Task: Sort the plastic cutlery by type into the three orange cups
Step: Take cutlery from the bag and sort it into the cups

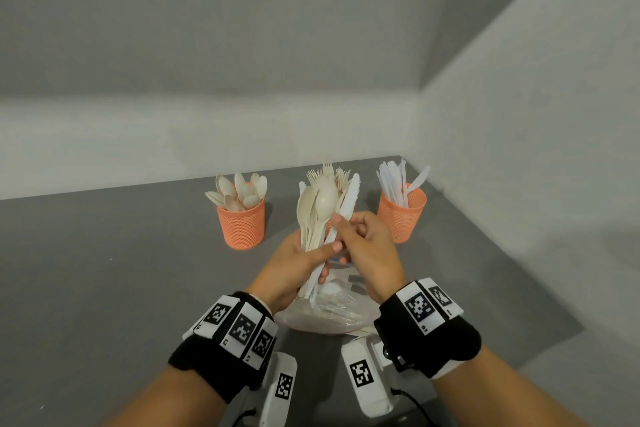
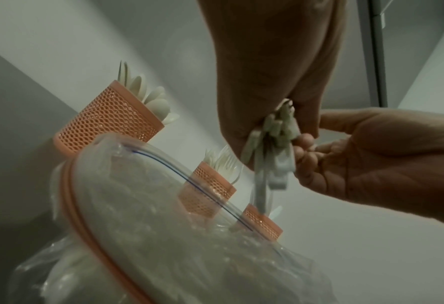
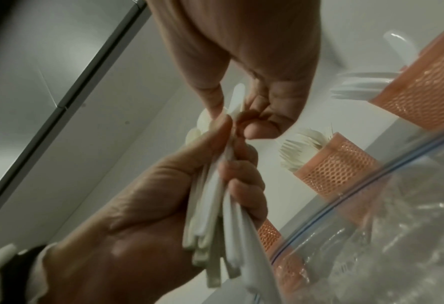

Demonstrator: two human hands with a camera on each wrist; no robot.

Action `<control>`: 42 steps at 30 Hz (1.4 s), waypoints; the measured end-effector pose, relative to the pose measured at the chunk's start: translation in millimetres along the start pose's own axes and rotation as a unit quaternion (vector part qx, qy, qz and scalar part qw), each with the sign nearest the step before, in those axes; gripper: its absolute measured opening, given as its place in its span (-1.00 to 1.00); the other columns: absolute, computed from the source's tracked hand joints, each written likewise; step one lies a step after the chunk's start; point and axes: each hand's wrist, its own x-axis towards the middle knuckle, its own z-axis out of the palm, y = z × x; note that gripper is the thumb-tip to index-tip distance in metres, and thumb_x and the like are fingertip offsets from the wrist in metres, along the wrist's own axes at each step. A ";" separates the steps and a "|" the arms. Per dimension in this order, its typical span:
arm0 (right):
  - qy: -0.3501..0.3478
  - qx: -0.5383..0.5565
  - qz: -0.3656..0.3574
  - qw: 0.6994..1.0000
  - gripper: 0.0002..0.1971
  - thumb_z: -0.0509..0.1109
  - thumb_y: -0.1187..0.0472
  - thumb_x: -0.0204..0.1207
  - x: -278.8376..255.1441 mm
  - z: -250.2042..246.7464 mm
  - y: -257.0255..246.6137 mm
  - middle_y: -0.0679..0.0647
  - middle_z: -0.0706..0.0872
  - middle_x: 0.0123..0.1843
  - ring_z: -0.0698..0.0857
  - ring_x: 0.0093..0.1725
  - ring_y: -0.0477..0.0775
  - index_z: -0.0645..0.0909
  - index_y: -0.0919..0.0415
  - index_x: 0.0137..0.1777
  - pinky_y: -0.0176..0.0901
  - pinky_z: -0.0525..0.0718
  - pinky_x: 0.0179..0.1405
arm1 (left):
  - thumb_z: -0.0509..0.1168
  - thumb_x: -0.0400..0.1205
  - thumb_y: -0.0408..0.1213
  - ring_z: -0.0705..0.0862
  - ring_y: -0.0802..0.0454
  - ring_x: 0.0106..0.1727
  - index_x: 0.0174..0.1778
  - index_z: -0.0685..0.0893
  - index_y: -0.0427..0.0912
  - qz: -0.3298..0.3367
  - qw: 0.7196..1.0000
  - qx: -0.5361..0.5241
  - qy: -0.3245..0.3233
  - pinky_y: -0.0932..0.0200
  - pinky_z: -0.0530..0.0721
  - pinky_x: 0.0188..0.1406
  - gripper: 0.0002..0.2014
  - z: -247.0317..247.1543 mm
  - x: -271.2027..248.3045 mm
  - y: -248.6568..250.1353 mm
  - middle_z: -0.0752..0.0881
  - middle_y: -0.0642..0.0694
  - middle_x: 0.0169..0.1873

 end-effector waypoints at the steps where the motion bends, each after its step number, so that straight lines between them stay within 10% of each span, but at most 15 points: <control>1: 0.000 -0.005 0.009 1.000 -0.79 0.36 0.18 0.54 1.1 -0.5 0.4 0.22 0.63 -0.35 0.62 -0.46 0.02 0.53 0.35 -0.18 -0.26 0.60 -0.55 | 0.35 0.56 -0.41 0.50 0.14 -0.57 0.07 0.60 -0.22 -0.003 1.000 0.008 0.000 0.29 0.52 -0.56 -0.82 0.0 -0.9 0.5 0.68 -0.02 -0.48; 7: -0.037 -0.046 0.029 0.998 -0.90 0.26 0.34 0.50 1.8 -1.4 -4.5 0.30 0.71 -0.22 0.69 -0.32 0.12 0.57 0.26 -0.21 -0.21 0.68 -0.50 | 0.29 0.61 -0.27 0.62 0.20 -0.51 0.12 0.59 -0.23 0.000 1.000 0.025 -0.006 0.31 0.59 -0.50 -0.80 3.6 -3.5 -3.1 0.71 0.05 -0.48; 10: -0.051 -0.087 0.024 0.995 -0.88 0.20 0.36 0.49 4.6 -2.7 -3.3 0.21 0.69 -0.21 0.73 -0.19 0.17 0.52 0.15 -0.19 0.15 0.79 -0.13 | 0.24 0.64 -0.31 0.75 0.19 -0.38 0.16 0.61 -0.23 -0.009 1.000 -0.016 -0.008 0.32 0.67 -0.39 -0.80 6.6 -4.6 -5.2 0.79 0.00 -0.32; 13: -0.073 -0.051 0.028 0.996 -0.82 0.19 0.40 0.49 4.8 -5.0 -1.4 0.11 0.71 -0.21 0.74 -0.17 0.07 0.52 0.23 0.03 0.09 0.78 -0.04 | 0.25 0.62 -0.41 0.81 0.06 -0.17 0.23 0.60 -0.33 -0.024 0.997 -0.068 -0.023 0.28 0.72 -0.23 -0.74 5.3 -5.4 -3.2 0.82 -0.13 -0.14; 18: -0.061 0.111 0.070 0.989 -0.81 0.14 0.37 0.61 2.7 -11.2 -8.9 0.22 0.70 -0.25 0.75 -0.30 0.05 0.53 0.26 0.14 0.02 0.78 -0.06 | 0.27 0.61 -0.39 0.67 0.07 -0.46 0.05 0.65 -0.30 -0.066 0.993 -0.093 -0.017 0.25 0.64 -0.50 -0.86 -3.7 -1.0 2.3 0.75 -0.13 -0.30; 24: -0.050 0.077 0.028 0.995 -0.96 0.26 0.28 0.60 9.0 -22.4 -19.1 0.02 0.45 -0.40 0.40 -0.52 -0.11 0.53 0.22 -0.01 -0.38 0.34 -0.65 | 0.37 0.49 -0.37 0.33 0.17 -0.73 -0.39 0.45 -0.15 -0.071 0.993 -0.090 -0.022 0.31 0.40 -0.69 -0.78 -5.2 -1.4 5.1 0.40 0.01 -0.70; 28: -0.119 0.071 0.058 0.989 -0.80 0.34 0.42 0.52 3.0 -15.7 -23.1 0.07 0.61 -0.37 0.51 -0.66 -0.25 0.53 0.34 0.13 -0.44 0.45 -0.58 | 0.20 0.55 -0.57 0.28 0.18 -0.76 -0.55 0.66 -0.09 -0.089 0.994 -0.043 -0.050 0.31 0.37 -0.71 -0.59 3.9 -2.7 8.0 0.36 0.01 -0.76; 31: -0.138 0.065 0.066 0.986 -0.69 0.38 0.38 0.49 2.8 -11.8 -22.6 0.14 0.60 -0.27 0.52 -0.64 -0.25 0.49 0.37 0.22 -0.11 0.51 -0.23 | 0.01 0.52 -0.51 0.30 0.13 -0.76 -0.66 0.69 -0.16 -0.120 0.989 -0.056 -0.070 0.29 0.41 -0.70 -0.50 4.2 -4.5 11.7 0.42 -0.03 -0.76; 36: -0.134 0.024 0.068 0.988 -0.67 0.43 0.35 0.44 6.3 -7.9 -16.2 0.07 0.63 -0.17 0.62 -0.37 -0.16 0.50 0.24 0.19 0.03 0.60 0.04 | 0.06 0.35 -0.34 0.34 0.10 -0.73 -0.56 0.65 -0.25 -0.107 0.987 -0.085 -0.085 0.28 0.44 -0.68 -0.72 1.0 -6.3 16.5 0.48 -0.09 -0.68; 42: -0.158 0.005 0.036 0.987 -0.91 0.38 0.33 0.49 5.3 -7.9 -15.2 0.49 0.72 -0.22 0.68 -0.41 0.24 0.63 0.34 -0.06 0.08 0.77 -0.22 | 0.02 0.48 -0.36 0.47 0.00 -0.66 -0.17 0.59 -0.43 -0.108 0.990 -0.074 -0.053 0.24 0.52 -0.63 -0.73 -3.4 -1.0 13.7 0.61 -0.22 -0.55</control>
